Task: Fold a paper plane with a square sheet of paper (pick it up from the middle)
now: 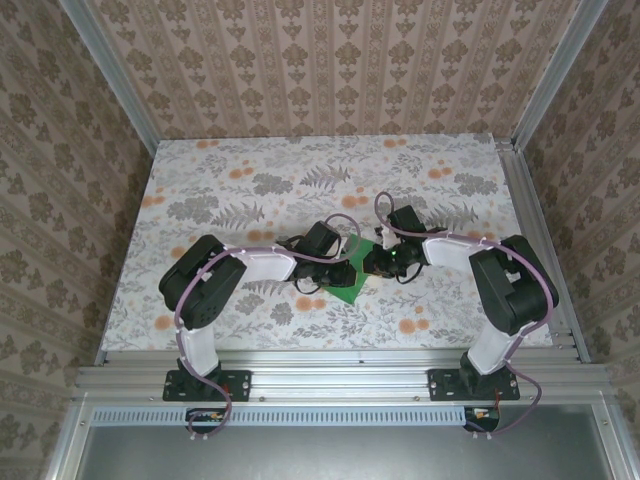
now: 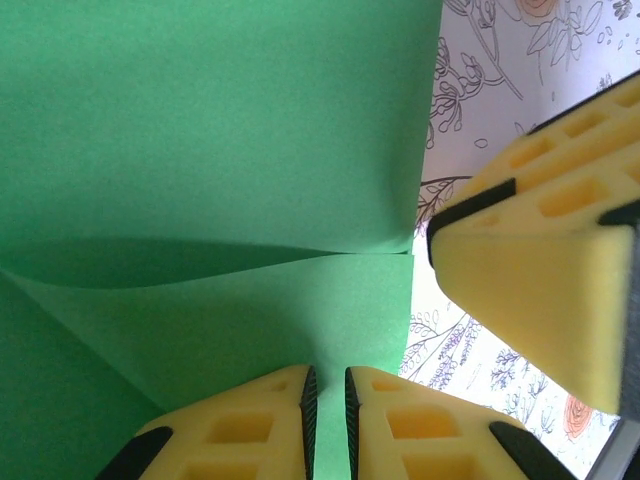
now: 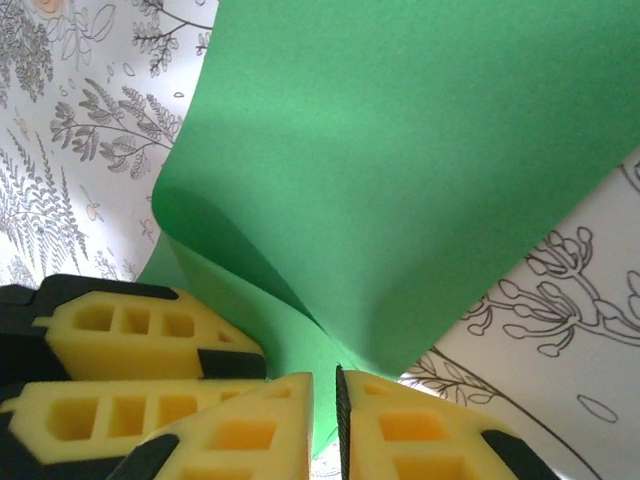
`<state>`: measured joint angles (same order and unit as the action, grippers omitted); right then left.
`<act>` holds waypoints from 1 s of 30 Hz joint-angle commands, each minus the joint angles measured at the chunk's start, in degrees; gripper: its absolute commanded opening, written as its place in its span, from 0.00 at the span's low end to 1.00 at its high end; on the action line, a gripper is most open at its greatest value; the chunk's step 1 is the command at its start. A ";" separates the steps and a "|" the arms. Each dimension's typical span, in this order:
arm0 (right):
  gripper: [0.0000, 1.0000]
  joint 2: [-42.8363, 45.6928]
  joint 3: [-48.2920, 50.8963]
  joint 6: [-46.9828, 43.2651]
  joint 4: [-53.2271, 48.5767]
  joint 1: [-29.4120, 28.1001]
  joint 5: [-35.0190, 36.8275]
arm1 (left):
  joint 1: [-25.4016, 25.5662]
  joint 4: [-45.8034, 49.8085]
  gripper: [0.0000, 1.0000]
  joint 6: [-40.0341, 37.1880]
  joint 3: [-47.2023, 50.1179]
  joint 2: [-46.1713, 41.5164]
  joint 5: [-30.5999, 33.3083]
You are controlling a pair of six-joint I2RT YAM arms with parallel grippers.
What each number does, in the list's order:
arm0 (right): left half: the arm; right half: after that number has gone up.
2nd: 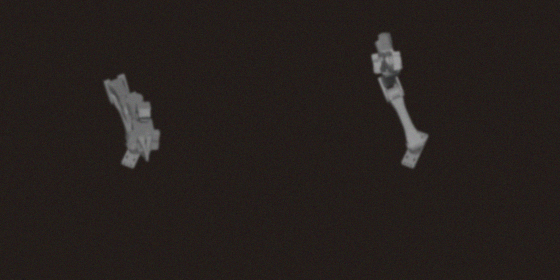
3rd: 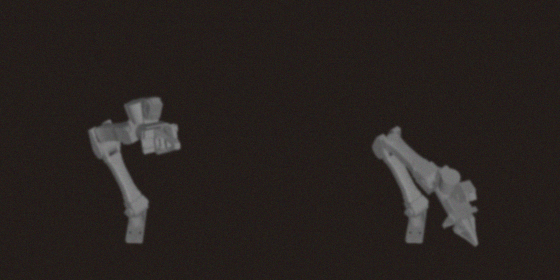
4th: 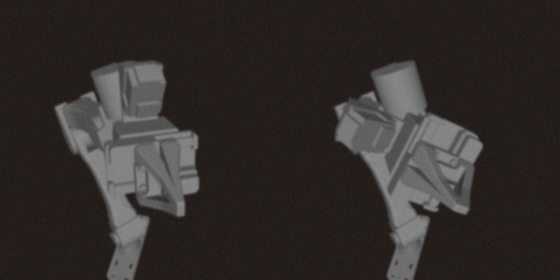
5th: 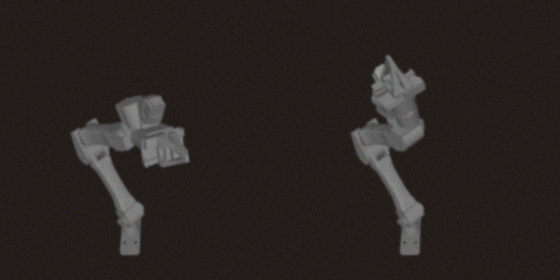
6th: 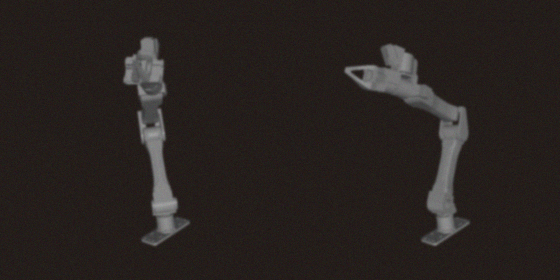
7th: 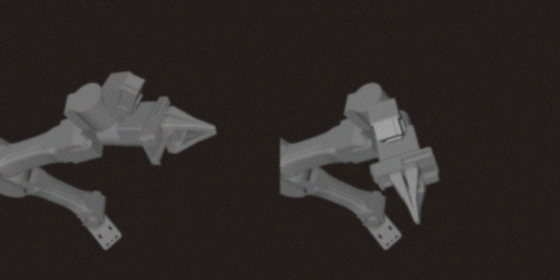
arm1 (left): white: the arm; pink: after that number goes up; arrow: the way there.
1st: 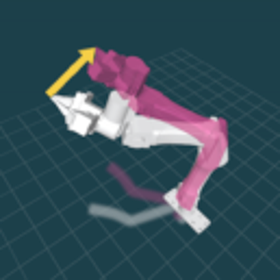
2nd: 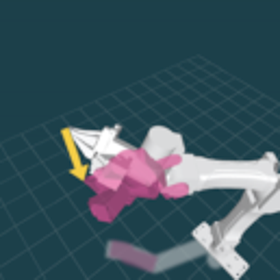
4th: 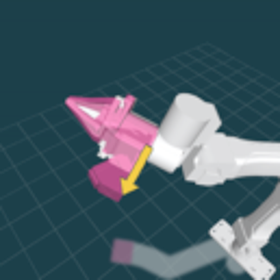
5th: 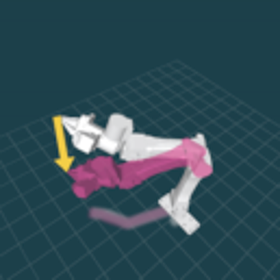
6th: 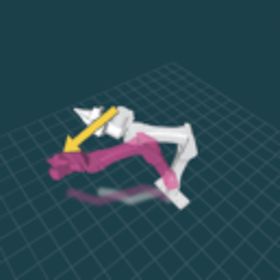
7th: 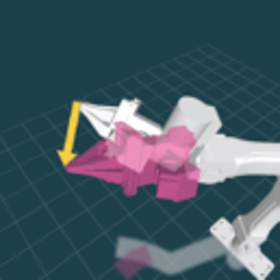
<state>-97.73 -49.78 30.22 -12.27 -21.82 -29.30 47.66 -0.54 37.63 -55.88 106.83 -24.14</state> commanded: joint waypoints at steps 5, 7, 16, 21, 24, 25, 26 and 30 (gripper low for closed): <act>0.15 1.31 2.14 1.94 1.15 -1.11 -3.04 | 0.49 -0.78 0.18 -0.63 0.54 2.55 0.15; 0.14 0.94 2.14 2.33 1.80 -1.38 -3.22 | 0.50 -0.91 0.18 -0.67 0.63 2.82 0.11; 0.14 -1.44 1.35 2.26 2.19 -2.05 -2.89 | 0.42 -0.48 0.18 -1.02 0.68 3.11 0.65; 0.13 -2.55 1.11 0.29 -0.58 -2.04 0.53 | 0.50 -1.21 0.18 -0.72 0.79 2.87 0.00; 0.13 -2.75 0.96 -0.87 -2.62 -2.01 3.20 | 0.46 -1.77 0.19 -0.46 0.89 2.35 -0.83; 0.13 -2.92 0.89 -1.31 -3.32 -2.04 4.03 | 0.43 -1.99 0.19 -0.32 1.00 2.06 -1.11; 0.13 -3.07 0.74 -1.71 -3.97 -2.02 4.81 | 0.48 -2.30 0.20 -0.06 1.02 1.78 -1.53; 0.13 -3.77 0.65 -2.69 -5.54 -2.04 6.80 | 0.32 -3.07 0.22 0.65 1.18 0.13 -2.70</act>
<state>-99.50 -48.80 29.63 -12.75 -23.75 -27.75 47.66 -3.40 37.71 -55.88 107.63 -25.54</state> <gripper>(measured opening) 0.134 0.219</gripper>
